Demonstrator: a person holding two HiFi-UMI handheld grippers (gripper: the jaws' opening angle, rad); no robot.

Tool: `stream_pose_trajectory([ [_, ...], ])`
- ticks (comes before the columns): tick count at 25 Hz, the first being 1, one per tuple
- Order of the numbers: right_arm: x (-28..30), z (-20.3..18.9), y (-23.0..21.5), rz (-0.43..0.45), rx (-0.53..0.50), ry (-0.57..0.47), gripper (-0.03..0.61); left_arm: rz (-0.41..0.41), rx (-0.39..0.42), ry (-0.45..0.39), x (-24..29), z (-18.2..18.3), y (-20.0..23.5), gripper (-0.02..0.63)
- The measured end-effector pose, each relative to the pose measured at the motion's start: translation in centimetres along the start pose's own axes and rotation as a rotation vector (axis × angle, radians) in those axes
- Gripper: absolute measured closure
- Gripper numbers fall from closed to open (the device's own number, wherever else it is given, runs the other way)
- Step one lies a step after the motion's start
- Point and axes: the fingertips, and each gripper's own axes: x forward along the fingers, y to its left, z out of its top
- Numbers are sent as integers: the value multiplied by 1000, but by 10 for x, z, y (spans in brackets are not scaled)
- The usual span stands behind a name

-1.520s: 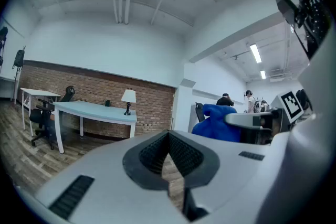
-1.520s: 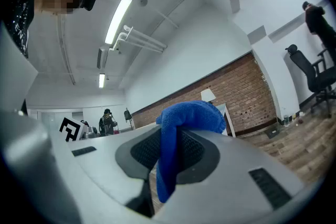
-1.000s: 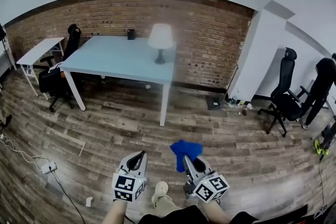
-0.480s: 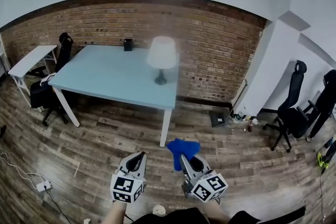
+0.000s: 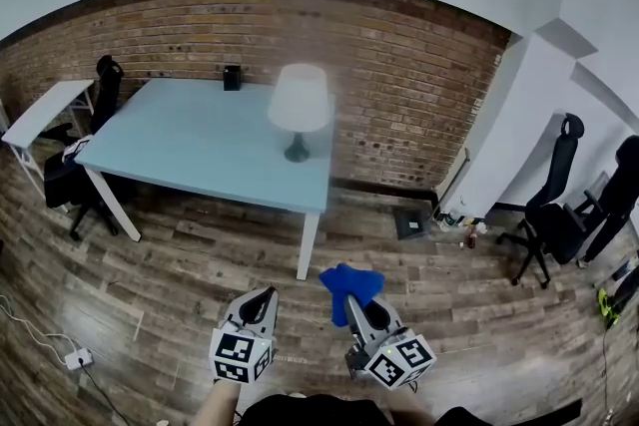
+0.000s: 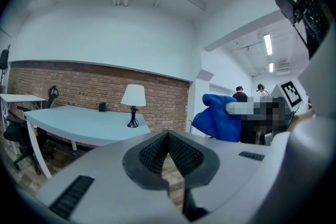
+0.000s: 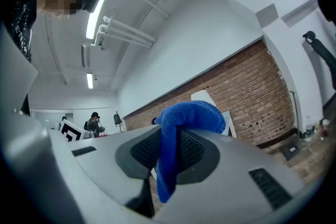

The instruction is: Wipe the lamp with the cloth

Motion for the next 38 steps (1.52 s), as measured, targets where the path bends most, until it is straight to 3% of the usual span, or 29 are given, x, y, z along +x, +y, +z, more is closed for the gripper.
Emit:
stream_pose_trajectory([
  [14,61,6,-62,-21,37,-21,517,-14,5,-8,75,6,32,606],
  [20,131,7,-98,-25,10,-25,517,-29,6,-19,141,13,82,606],
  [31,302,65,-193,-27,-66,-73,517,-66,-5,-69,311,78,199,606],
  [38,366,64,-221,0,-28,-54,517,-131,6,-82,374,104,226,606],
])
